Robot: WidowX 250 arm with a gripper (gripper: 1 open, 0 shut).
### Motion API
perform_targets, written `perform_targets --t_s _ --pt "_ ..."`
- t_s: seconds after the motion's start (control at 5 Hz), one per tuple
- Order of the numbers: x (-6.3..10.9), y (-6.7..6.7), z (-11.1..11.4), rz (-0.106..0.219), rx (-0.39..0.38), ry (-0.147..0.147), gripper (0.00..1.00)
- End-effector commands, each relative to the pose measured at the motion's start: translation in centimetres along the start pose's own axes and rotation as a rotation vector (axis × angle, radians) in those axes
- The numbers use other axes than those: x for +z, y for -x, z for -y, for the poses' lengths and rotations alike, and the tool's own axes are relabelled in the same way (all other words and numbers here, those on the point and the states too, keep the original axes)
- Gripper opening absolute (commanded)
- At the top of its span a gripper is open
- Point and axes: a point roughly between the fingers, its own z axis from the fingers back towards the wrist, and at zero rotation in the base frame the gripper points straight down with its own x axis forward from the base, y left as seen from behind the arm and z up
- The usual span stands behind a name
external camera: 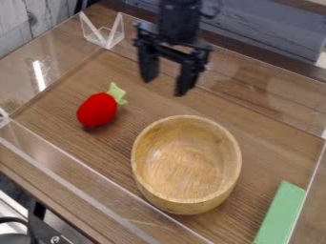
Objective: Move the red object to the right side of the table
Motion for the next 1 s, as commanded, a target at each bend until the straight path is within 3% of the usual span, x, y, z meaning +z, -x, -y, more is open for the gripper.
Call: perform_targets --t_s 0.0,0.2,0.4,0.6,0.8 --pt "2.2 2.3 -3.3 0.082 -0.052 -0.017 1.00" --pt "3.1 4.1 -5.6 0.107 -0.082 -0.033 1.00" --pt "2.0 4.9 -6.5 0.115 -0.053 -0.033 1.00" --pt "0.4 5.0 -7.0 0.125 -0.026 -0.029 1.00" --pt "-0.9 4.2 -7.6 0.132 -0.051 -0.028 1.00"
